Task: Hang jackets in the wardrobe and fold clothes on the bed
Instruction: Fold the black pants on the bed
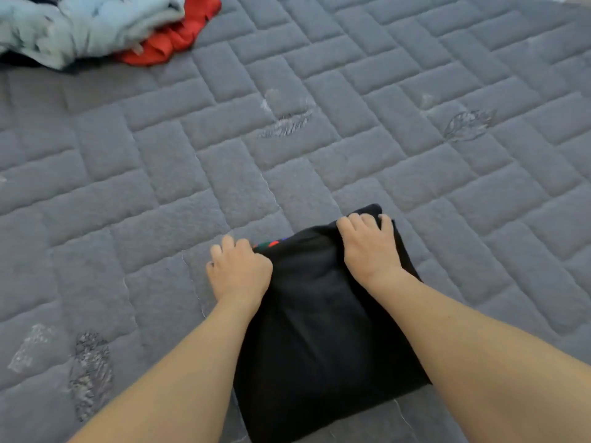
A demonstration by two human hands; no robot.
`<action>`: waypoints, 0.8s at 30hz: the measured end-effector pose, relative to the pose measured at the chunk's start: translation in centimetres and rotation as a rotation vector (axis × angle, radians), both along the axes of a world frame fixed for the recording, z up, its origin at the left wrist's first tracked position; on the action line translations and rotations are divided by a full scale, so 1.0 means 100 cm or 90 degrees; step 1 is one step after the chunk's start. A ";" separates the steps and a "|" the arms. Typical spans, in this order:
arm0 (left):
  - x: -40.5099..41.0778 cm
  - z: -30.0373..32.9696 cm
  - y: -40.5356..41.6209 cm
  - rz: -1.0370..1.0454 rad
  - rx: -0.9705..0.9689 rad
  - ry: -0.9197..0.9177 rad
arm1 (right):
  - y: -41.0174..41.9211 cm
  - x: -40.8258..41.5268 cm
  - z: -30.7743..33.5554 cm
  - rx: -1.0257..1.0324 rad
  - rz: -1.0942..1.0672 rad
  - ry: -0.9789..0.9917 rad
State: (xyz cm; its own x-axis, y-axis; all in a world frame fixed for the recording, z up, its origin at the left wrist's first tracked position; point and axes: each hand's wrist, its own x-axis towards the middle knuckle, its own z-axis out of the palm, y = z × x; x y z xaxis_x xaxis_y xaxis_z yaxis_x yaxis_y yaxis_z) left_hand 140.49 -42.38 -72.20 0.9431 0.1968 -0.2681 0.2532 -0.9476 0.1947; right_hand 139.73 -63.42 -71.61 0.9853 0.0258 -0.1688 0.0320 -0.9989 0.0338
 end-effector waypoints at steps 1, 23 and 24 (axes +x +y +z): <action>-0.004 -0.018 0.000 0.002 0.006 -0.060 | -0.001 -0.001 -0.018 0.025 0.005 -0.066; 0.028 -0.047 0.007 -0.113 -0.104 -0.190 | -0.024 0.031 -0.047 0.154 0.135 -0.123; 0.027 -0.044 0.007 -0.102 -0.123 -0.182 | -0.028 0.032 -0.041 0.145 0.170 -0.097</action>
